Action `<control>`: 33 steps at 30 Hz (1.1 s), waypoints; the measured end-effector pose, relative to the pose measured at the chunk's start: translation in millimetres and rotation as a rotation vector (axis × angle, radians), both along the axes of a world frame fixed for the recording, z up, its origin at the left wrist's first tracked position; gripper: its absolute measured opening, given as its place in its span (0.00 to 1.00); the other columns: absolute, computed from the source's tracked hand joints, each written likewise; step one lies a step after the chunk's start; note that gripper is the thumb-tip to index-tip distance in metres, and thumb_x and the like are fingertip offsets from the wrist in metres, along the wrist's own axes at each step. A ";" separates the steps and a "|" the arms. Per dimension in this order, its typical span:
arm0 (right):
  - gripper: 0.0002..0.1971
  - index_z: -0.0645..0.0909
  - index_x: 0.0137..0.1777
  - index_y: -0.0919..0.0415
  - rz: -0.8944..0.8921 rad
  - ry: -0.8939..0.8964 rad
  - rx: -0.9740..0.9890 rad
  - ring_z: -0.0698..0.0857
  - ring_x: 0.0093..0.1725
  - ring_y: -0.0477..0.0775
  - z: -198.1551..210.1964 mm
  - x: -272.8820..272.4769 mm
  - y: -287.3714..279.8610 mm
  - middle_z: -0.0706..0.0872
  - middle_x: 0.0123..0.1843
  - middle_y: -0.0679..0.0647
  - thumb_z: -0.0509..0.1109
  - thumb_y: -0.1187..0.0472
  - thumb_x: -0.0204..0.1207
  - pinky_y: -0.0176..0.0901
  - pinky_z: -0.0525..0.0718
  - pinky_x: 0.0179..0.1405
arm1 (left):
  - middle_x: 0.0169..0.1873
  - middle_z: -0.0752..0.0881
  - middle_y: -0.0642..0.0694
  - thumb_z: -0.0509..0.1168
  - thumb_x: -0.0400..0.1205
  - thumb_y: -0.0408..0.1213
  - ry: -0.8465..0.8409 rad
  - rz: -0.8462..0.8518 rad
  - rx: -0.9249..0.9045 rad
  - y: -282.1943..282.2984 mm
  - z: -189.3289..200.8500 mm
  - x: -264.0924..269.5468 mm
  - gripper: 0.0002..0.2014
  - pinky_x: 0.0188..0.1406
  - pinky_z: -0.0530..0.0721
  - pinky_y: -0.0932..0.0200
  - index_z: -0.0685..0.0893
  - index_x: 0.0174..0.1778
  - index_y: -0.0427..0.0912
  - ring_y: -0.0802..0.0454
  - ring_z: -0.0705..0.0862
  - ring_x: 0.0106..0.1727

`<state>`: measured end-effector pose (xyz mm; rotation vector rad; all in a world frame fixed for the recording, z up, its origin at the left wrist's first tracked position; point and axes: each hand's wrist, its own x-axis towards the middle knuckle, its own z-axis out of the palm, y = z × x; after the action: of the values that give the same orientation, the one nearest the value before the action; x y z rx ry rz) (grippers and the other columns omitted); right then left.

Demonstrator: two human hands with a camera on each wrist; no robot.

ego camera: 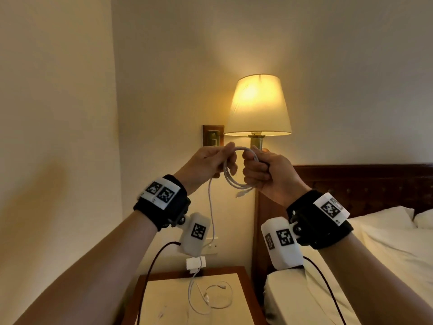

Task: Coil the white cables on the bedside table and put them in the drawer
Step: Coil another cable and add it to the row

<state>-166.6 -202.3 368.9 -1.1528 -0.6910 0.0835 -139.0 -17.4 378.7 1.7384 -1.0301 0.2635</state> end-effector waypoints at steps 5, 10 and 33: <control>0.18 0.72 0.41 0.58 0.172 0.050 0.066 0.73 0.24 0.46 7.9 -7.0 7.0 0.74 0.27 0.50 0.46 0.56 0.89 0.37 0.75 0.28 | 0.27 0.68 0.50 0.54 0.83 0.52 0.097 -0.127 -0.057 6.7 8.9 -6.3 0.15 0.28 0.64 0.60 0.74 0.39 0.45 0.53 0.63 0.28; 0.18 0.76 0.45 0.60 0.177 0.042 0.059 0.61 0.21 0.44 -16.9 -6.5 17.7 0.63 0.23 0.47 0.48 0.55 0.90 0.37 0.65 0.28 | 0.25 0.69 0.52 0.54 0.86 0.50 0.063 0.001 -0.166 5.7 -23.2 -8.4 0.16 0.25 0.64 0.63 0.76 0.39 0.43 0.57 0.63 0.26; 0.17 0.77 0.50 0.71 -0.455 -0.271 -0.380 0.81 0.28 0.45 -40.2 -4.4 -0.7 0.79 0.31 0.55 0.53 0.59 0.89 0.34 0.81 0.31 | 0.26 0.77 0.56 0.52 0.88 0.51 -0.874 0.449 0.400 -7.8 -78.1 -31.6 0.16 0.23 0.75 0.61 0.80 0.42 0.49 0.59 0.72 0.22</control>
<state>-171.0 -203.0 328.7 -1.6834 -0.6491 -0.3455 -170.6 -25.1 300.6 2.2708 -1.3375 1.2575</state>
